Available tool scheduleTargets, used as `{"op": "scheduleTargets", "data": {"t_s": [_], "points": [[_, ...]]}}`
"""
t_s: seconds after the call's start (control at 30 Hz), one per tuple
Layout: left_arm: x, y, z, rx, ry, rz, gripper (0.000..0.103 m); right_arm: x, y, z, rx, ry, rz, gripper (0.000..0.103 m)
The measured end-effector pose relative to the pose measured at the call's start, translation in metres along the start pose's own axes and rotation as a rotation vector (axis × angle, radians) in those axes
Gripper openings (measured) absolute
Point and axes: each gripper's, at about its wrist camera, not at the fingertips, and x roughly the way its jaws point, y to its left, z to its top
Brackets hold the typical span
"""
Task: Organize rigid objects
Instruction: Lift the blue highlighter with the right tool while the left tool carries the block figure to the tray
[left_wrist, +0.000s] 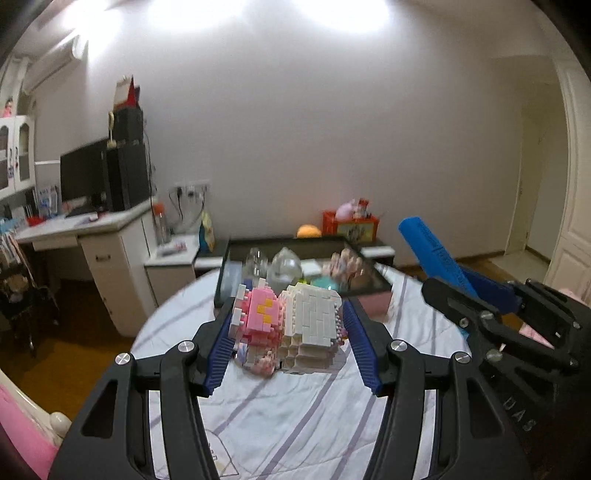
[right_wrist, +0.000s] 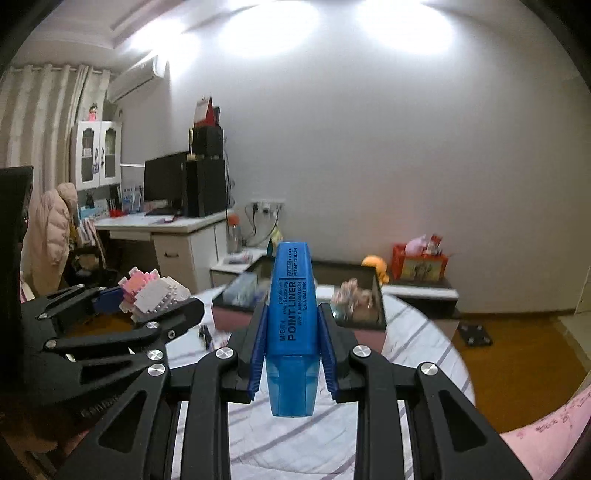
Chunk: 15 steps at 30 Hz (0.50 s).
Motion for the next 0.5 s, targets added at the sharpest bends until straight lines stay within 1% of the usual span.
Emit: {"op": "scheduleTargets", "data": {"t_s": [0.07, 0.1, 0.2, 0.33, 0.5], "points": [[-0.009, -0.003, 0.006, 0.005, -0.031, 0.011, 0.058, -0.009, 0.006, 0.008, -0.018, -0.044, -0.041, 0.027], [-0.015, -0.004, 0.009, 0.002, -0.054, 0.021, 0.058, -0.012, 0.007, 0.011, -0.022, -0.055, -0.050, 0.027], [-0.024, -0.006, 0.016, 0.008, -0.078, 0.036, 0.058, -0.020, 0.012, 0.017, -0.031, -0.089, -0.071, 0.027], [-0.036, -0.008, 0.021, 0.028, -0.106, 0.057, 0.058, -0.026, 0.016, 0.025, -0.030, -0.114, -0.071, 0.027], [-0.051, -0.010, 0.030, 0.040, -0.167, 0.080, 0.058, -0.033, 0.016, 0.031, -0.023, -0.150, -0.066, 0.027]]}}
